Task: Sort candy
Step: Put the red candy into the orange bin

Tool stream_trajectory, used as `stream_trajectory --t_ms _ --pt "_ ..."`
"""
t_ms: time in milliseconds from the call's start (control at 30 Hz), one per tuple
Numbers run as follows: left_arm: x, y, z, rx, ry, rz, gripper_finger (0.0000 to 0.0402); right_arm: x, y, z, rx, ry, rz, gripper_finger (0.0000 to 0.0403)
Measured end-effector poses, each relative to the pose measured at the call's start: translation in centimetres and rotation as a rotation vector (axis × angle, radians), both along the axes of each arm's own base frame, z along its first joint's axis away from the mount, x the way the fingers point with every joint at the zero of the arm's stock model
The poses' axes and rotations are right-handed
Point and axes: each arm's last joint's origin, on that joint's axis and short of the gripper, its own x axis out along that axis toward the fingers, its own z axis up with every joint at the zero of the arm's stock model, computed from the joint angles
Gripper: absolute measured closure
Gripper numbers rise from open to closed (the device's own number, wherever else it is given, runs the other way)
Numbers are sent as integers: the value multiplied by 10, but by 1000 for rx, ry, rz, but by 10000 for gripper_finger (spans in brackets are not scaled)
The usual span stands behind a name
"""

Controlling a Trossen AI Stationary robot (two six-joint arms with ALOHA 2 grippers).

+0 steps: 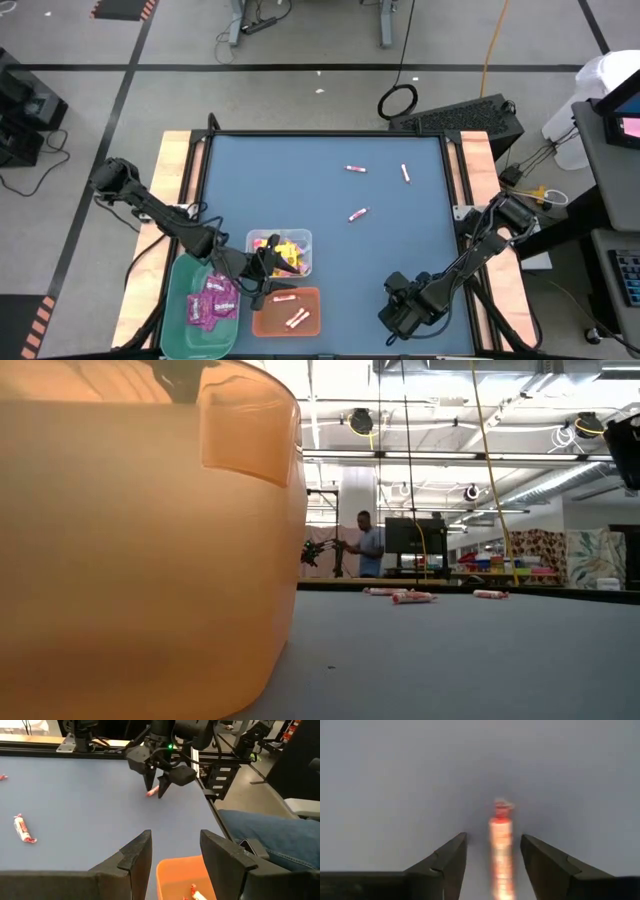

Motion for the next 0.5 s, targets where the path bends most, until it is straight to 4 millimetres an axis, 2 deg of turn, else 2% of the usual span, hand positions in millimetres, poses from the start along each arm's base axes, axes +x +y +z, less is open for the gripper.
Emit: stream_trajectory --t_ms 133,400,500 --pt "0 0 -1 3 5 0 228 -2 -1 0 -13 25 8 247" --pt "0 0 -1 -8 13 4 228 -4 -3 0 -31 52 87 357" --pt "-1 0 -1 -18 17 7 228 -4 -3 1 -32 45 131 385"
